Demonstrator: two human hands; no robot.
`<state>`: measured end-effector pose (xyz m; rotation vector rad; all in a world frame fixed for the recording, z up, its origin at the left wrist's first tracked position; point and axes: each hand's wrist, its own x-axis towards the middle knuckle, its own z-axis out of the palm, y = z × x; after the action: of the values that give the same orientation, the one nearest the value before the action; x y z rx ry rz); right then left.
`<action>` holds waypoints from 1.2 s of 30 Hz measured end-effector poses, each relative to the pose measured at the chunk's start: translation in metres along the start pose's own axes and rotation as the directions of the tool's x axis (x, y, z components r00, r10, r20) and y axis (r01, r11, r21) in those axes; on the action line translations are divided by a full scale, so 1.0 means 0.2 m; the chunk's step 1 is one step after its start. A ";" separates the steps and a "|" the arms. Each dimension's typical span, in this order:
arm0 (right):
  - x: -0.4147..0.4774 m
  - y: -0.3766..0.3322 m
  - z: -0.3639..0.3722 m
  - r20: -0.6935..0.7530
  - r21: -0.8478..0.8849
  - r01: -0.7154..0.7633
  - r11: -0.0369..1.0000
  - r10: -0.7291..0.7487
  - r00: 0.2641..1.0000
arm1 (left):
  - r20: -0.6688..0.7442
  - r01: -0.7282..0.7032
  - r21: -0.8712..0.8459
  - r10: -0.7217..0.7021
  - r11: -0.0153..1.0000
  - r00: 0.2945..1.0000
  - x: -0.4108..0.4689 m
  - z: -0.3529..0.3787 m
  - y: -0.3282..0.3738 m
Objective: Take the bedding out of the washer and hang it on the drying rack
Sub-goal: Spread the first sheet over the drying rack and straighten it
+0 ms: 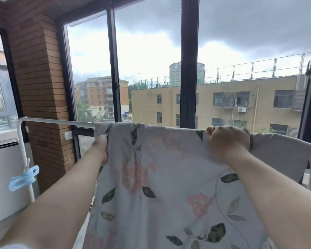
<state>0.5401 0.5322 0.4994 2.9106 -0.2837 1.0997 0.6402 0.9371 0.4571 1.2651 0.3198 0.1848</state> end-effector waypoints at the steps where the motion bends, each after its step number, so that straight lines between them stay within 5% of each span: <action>1: 0.00 0.00 0.00 -0.004 -0.005 -0.002 1.000 0.002 1.000 | 0.035 0.019 0.032 -0.020 0.999 0.999 -0.02 0.00 -0.01; 14: -0.03 -0.21 -0.12 0.055 0.122 -0.078 0.989 0.071 0.996 | 0.014 -0.057 0.054 0.057 0.997 0.998 -0.19 -0.01 0.02; 18: -0.04 -0.50 -0.17 -0.067 0.148 0.166 0.975 -0.158 0.985 | 0.039 -0.013 0.057 0.011 0.998 0.999 -0.18 -0.02 0.01; 22: -0.02 -0.81 -0.21 0.015 0.307 0.318 0.897 -0.339 0.941 | 0.046 -0.006 0.046 0.004 0.999 0.999 -0.20 0.00 0.01; 26: -0.01 -0.97 -0.15 0.204 0.252 0.306 0.918 -0.360 0.910 | 0.023 -0.038 0.067 0.036 0.997 0.999 -0.19 -0.03 0.02; 29: -0.01 -0.96 -0.05 0.165 0.173 0.281 0.944 -0.310 0.936 | -0.001 -0.040 0.104 0.040 0.994 0.999 -0.16 -0.06 0.02; 36: 0.04 -0.93 -0.07 0.190 0.327 0.113 0.938 -0.183 0.965 | 0.027 -0.036 0.145 0.032 0.989 0.999 -0.18 -0.05 0.00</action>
<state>0.5691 0.7145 0.5231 3.2700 0.1248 0.8745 0.6037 0.9346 0.4597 1.4164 0.2946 0.1772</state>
